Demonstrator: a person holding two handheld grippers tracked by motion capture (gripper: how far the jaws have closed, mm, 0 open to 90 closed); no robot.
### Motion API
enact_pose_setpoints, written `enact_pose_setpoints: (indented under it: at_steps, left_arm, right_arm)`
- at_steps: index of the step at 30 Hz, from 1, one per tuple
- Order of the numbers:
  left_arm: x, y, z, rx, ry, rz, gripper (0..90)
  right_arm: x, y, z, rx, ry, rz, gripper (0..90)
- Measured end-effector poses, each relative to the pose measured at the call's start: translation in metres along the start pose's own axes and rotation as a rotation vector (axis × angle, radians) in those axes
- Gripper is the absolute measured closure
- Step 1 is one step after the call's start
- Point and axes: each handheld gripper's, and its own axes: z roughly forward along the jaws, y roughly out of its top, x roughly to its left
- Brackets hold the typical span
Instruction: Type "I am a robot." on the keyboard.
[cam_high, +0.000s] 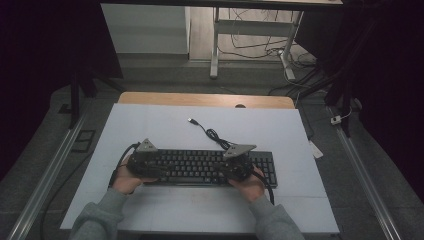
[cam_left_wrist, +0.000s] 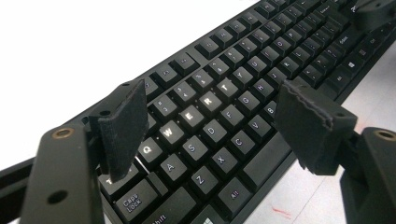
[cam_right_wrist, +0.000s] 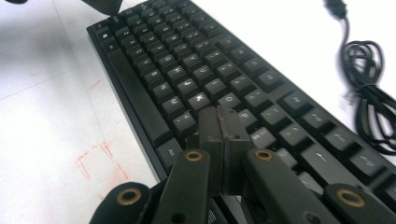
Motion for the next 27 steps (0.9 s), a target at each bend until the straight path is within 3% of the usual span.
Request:
enact_pose_setpoints:
  at_steps: [8,27]
  left_arm:
    - [0.0,0.0,0.0,0.004,0.002,0.002,26.0]
    - [-0.001,-0.001,0.002,0.015,-0.001,0.012,25.8]
  right_arm:
    - [0.01,0.002,0.018,0.063,-0.001,-0.041,89.5]
    - [0.009,0.0,0.03,0.09,-0.018,-0.036,89.4]
